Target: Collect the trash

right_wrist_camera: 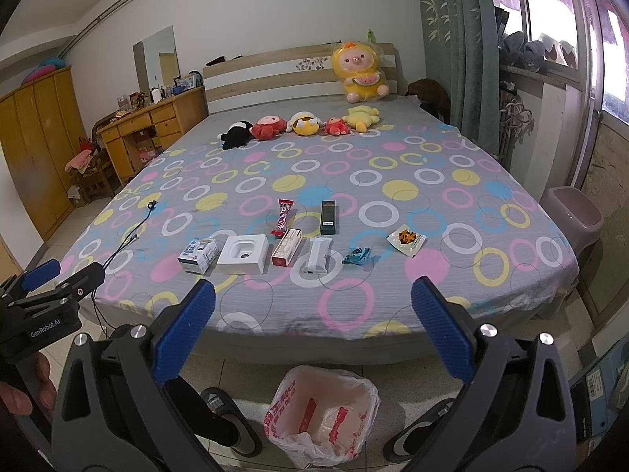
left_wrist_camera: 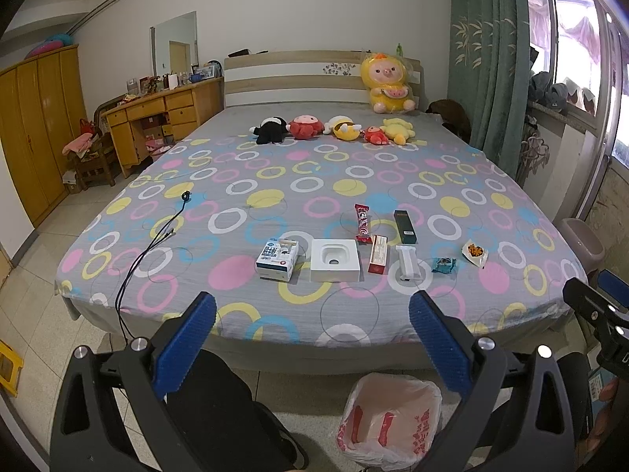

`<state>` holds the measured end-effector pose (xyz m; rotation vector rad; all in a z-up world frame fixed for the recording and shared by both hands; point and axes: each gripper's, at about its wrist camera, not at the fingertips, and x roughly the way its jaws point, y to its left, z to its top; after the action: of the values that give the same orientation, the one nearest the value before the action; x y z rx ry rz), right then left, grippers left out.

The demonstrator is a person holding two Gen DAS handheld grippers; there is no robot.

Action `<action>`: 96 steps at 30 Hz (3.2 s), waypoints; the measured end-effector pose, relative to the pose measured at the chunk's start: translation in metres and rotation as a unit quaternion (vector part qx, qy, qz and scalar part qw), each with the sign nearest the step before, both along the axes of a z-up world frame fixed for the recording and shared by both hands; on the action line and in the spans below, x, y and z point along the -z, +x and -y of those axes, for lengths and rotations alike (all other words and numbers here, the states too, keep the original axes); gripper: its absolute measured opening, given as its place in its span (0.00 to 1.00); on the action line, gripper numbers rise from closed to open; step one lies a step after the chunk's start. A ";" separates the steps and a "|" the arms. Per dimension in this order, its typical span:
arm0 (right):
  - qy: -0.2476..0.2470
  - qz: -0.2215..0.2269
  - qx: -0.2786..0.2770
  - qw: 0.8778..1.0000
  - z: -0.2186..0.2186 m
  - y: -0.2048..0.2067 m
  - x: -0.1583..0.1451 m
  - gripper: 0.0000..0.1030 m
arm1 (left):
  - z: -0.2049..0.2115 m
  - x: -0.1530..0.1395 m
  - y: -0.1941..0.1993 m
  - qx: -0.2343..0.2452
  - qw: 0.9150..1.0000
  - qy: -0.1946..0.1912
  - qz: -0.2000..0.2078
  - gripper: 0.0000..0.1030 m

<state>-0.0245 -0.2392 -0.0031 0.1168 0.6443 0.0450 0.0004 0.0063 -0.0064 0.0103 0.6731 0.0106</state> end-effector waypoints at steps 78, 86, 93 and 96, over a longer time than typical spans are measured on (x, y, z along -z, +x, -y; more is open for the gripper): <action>-0.021 -0.041 0.024 0.999 0.023 0.039 0.023 0.95 | -0.043 0.037 0.051 -0.018 0.999 -0.017 -0.045 0.93; -0.035 -0.060 0.037 0.997 0.055 0.097 0.018 0.95 | -0.056 0.065 0.117 -0.028 0.995 -0.018 -0.092 0.93; -0.051 -0.100 0.048 0.992 0.082 0.168 0.027 0.95 | -0.053 0.085 0.176 -0.019 0.993 0.010 -0.116 0.93; -0.057 -0.119 0.055 0.990 0.091 0.201 0.037 0.95 | -0.054 0.096 0.202 -0.015 0.992 0.016 -0.128 0.93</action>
<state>0.1769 -0.3304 -0.0399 0.0478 0.8765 -0.1137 0.2029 0.0607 -0.1026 0.0321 0.9291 0.0504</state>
